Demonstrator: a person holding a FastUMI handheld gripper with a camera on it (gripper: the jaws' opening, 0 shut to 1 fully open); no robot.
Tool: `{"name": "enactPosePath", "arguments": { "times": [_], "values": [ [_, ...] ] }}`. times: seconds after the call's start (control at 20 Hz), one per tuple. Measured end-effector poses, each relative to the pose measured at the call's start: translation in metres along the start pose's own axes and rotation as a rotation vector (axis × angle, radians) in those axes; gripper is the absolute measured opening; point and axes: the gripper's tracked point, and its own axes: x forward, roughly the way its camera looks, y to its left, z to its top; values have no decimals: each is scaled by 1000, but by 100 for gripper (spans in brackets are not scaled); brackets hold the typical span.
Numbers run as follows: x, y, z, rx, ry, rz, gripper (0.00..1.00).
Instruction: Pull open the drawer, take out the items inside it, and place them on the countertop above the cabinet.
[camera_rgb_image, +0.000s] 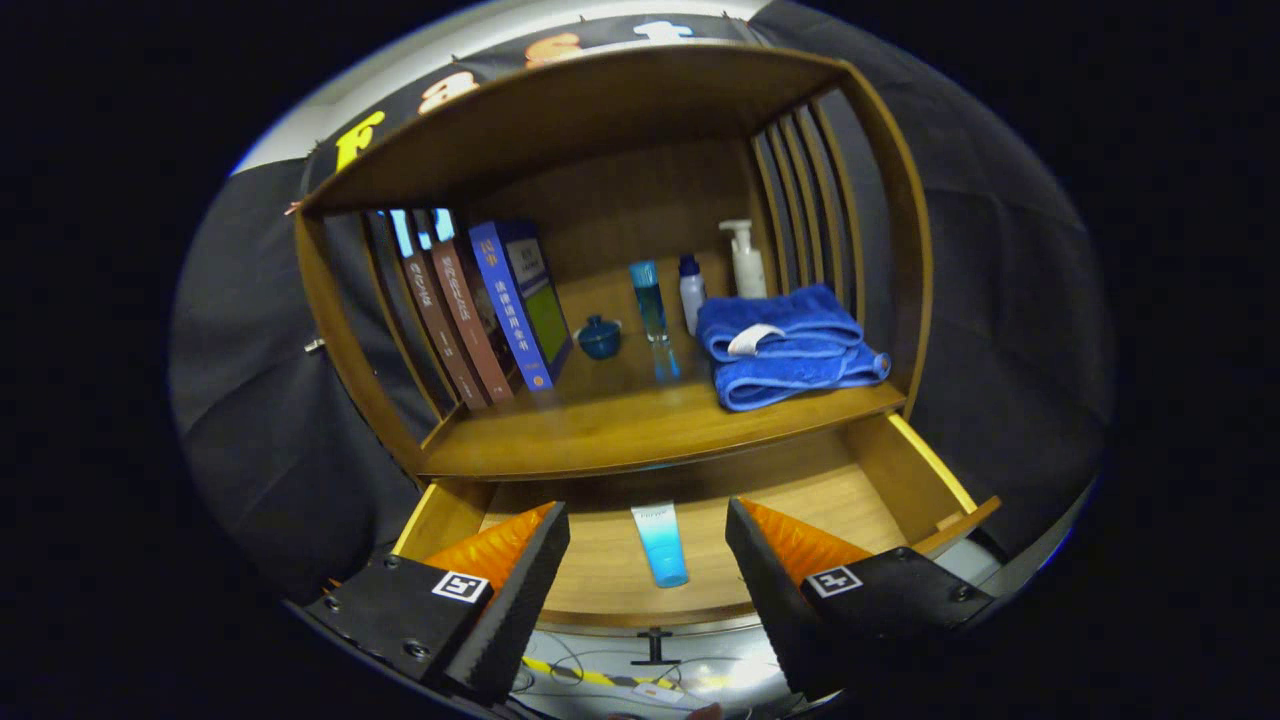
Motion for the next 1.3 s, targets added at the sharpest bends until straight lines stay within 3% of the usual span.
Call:
{"name": "enactPosePath", "arguments": {
  "times": [0.5, 0.75, 1.0, 1.1, 1.3],
  "values": [
    [101, -10, -64, -129, 501, -101, 97],
    [129, -18, -96, -168, 611, -158, 92],
    [138, -25, -120, -232, 696, -186, 64],
    [137, -27, -134, -225, 763, -175, 66],
    [136, -28, -121, -194, 710, -204, 41]
  ]
}}
